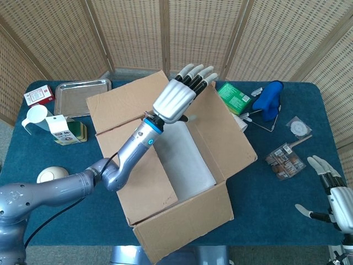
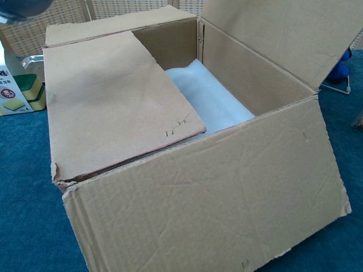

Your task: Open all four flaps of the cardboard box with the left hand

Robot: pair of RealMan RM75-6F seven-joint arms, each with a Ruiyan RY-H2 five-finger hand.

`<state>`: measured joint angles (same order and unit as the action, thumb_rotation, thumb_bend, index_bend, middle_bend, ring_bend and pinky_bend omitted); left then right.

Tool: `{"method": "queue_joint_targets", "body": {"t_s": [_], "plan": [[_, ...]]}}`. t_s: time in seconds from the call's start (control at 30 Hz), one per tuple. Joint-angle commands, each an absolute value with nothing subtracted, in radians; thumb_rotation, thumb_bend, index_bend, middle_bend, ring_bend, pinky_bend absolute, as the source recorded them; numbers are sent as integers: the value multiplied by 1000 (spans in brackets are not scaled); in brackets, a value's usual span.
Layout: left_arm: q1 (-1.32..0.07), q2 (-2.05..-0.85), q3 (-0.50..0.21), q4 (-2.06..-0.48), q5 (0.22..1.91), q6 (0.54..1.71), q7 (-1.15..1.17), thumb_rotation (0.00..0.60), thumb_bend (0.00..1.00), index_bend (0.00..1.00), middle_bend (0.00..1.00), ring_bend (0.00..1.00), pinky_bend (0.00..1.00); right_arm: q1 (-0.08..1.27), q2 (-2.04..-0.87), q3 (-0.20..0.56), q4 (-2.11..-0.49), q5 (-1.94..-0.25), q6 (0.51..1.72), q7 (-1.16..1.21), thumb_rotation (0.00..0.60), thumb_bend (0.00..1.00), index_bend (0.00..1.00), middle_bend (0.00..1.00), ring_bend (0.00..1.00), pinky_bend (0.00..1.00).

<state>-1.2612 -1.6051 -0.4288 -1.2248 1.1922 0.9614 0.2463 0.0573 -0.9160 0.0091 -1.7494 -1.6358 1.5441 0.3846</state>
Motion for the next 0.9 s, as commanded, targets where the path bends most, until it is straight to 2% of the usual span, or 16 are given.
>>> {"method": "queue_joint_targets", "body": {"t_s": [0.03,0.13,0.3,0.4,0.47,0.53,0.63,0.7,0.9], "plan": [[-1243,-1595,-404,-1242,1215,961,205,600,116,37,0,0,140,58,-916,9,-1750,-1635,1543,385,600,0,0,0,0,134],[-1231,-1584,-379,-1246,1245,961,180,600,116,50,0,0,170,58,-915,9,-1750,-1633,1541,388,600,0,0,0,0,134],[-1214,-1567,-354,-1258,1263,955,159,600,116,59,0,0,165,59,-914,10,-1749,-1632,1539,389,600,0,0,0,0,134],[-1202,-1537,-339,-1287,1266,940,159,600,116,102,0,0,156,58,-914,10,-1749,-1632,1539,390,600,0,0,0,0,134],[-1178,-1467,-316,-1357,1272,906,144,600,116,155,11,1,174,57,-913,9,-1750,-1636,1543,389,600,0,0,0,0,134],[-1166,-1419,-304,-1403,1277,886,140,600,115,205,57,15,214,56,-914,8,-1750,-1638,1544,386,600,0,0,0,0,134],[-1147,-1348,-286,-1471,1276,859,145,600,115,290,165,107,311,57,-915,7,-1752,-1642,1542,380,600,0,0,0,0,134],[-1132,-1300,-278,-1529,1256,831,137,600,116,308,196,158,368,59,-917,6,-1752,-1644,1539,374,600,0,0,0,0,134],[-1118,-1181,-260,-1657,1167,717,107,600,124,345,282,198,389,64,-923,4,-1760,-1649,1529,353,600,0,0,0,0,135]]}}
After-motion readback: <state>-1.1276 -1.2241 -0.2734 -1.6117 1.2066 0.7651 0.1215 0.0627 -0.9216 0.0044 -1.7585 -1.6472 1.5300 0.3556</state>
